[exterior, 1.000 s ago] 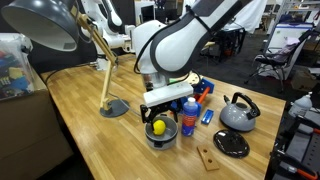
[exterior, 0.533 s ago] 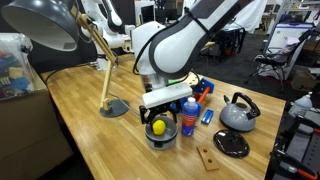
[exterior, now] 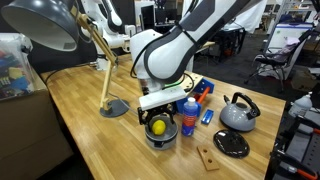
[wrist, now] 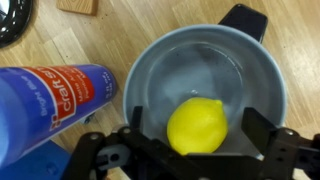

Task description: Take the toy lemon and place it on table

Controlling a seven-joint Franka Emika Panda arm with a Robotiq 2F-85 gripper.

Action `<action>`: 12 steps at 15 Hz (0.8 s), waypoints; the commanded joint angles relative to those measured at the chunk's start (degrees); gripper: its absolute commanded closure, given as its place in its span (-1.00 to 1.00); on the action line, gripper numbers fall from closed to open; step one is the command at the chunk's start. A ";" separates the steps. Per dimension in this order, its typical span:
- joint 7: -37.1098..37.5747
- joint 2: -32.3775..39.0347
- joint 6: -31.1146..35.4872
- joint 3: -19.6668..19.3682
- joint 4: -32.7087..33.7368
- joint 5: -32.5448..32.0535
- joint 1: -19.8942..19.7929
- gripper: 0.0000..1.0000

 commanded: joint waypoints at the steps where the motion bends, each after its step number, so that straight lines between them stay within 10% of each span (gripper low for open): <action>1: -1.13 2.47 -3.02 -0.77 4.07 0.91 0.90 -1.00; 8: -1.24 4.60 -5.28 -0.90 7.39 1.15 0.75 -0.98; 12: -1.12 4.80 -5.44 -0.92 7.11 1.62 0.44 -0.27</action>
